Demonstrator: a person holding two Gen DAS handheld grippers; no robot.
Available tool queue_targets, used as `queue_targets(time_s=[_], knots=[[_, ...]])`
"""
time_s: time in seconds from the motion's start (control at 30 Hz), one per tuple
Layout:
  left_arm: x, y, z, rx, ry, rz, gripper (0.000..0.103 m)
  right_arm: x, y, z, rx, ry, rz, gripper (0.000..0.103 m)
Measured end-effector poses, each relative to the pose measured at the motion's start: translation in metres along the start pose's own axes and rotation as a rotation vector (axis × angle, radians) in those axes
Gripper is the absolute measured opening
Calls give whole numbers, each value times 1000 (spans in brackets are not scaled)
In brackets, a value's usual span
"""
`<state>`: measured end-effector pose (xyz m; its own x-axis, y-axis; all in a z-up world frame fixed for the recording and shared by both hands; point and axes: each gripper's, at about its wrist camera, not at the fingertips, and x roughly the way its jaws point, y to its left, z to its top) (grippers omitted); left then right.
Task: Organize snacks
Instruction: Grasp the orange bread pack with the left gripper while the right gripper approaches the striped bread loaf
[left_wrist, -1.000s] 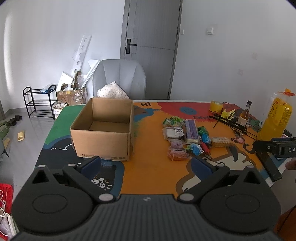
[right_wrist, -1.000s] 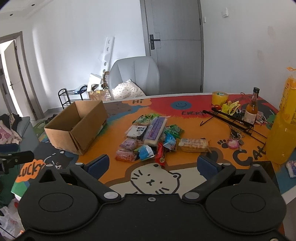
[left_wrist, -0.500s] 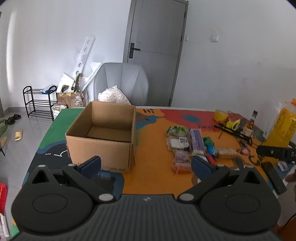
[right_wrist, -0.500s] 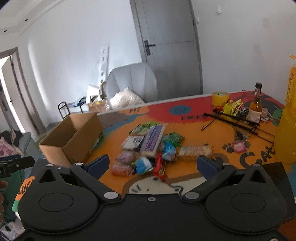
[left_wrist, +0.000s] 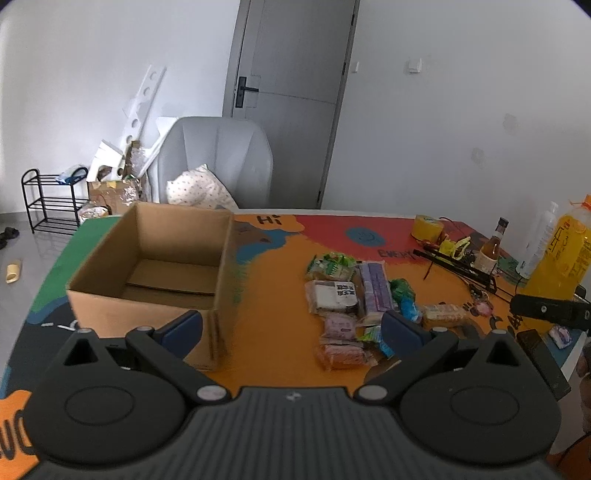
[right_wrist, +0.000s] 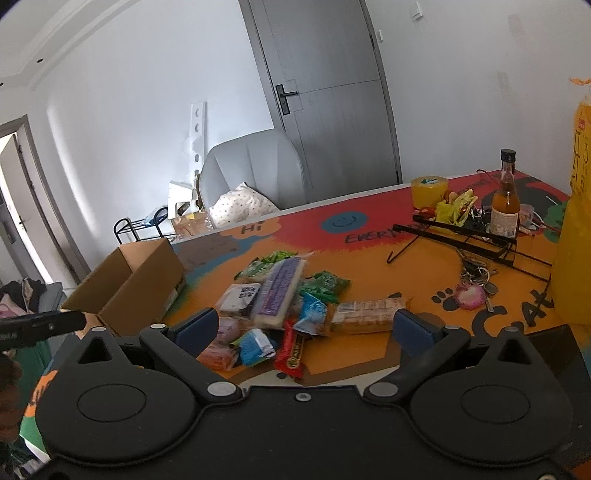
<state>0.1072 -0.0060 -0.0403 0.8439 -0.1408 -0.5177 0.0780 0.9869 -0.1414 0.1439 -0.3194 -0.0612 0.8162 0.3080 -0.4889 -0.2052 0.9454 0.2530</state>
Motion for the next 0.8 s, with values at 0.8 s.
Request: queue_targets(time_s=[0.8], knots=[[100,-19,-17,-49,132,-30,89,72,-41,-9,-54,63,-89,103]])
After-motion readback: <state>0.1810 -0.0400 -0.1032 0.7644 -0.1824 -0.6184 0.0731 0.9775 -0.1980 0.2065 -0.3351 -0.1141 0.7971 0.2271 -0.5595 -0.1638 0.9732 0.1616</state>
